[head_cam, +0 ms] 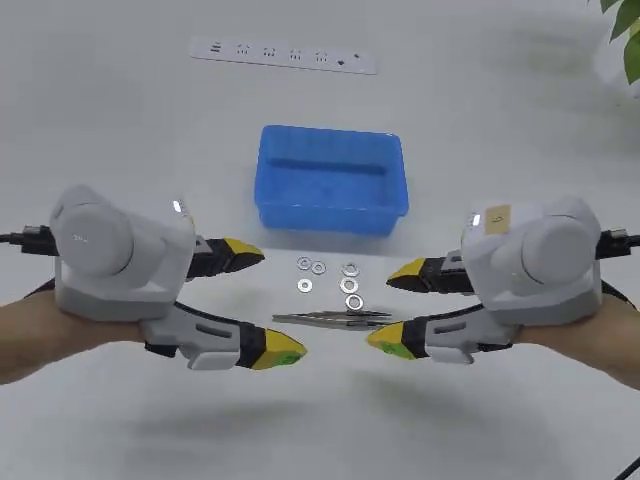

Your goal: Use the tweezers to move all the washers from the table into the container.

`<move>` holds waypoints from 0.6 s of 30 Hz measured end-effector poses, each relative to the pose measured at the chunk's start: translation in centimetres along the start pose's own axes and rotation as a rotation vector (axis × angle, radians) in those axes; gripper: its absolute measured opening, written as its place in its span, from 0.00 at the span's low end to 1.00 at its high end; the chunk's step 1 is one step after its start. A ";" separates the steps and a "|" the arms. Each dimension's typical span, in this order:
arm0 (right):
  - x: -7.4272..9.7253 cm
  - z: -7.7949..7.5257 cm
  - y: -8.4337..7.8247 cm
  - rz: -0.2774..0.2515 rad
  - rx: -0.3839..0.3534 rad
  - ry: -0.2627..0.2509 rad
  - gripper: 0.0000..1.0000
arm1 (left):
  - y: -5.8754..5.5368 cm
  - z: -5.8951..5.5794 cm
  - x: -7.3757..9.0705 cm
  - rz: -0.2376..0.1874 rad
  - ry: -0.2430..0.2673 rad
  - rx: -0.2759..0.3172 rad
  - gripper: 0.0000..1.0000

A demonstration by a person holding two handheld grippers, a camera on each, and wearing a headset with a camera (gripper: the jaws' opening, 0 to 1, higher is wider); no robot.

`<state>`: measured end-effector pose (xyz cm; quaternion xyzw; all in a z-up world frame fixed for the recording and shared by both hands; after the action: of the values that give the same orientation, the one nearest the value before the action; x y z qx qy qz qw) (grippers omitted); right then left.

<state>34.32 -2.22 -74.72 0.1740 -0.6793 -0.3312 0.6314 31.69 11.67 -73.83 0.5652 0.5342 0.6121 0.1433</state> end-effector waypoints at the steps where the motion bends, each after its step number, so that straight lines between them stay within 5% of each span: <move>1: -0.3 0.0 -0.1 0.009 -0.001 0.006 0.36 | 0.0 0.0 -0.2 -0.001 -0.008 0.008 0.69; 7: -1.2 0.1 -0.4 0.043 -0.002 0.030 0.31 | -1.0 0.0 -1.3 0.050 -0.025 -0.008 0.66; 18: -2.1 0.6 -0.7 0.118 0.107 0.036 0.24 | -2.0 0.0 -2.4 0.147 -0.033 -0.116 0.50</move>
<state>33.94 -1.27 -76.75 0.1732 -0.6937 -0.2534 0.6516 31.62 10.58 -76.77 0.6035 0.4528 0.6414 0.1392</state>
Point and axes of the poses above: the centre of the closed fingertips' face, and the gripper's own axes: x roughly backward along the fingers, z roughly to its left, y roughly out of its top, the point moved 5 cm from there along x, roughly backward along the fingers, and after that the axes turned 4 degrees about -y, right-handed, at the moved point
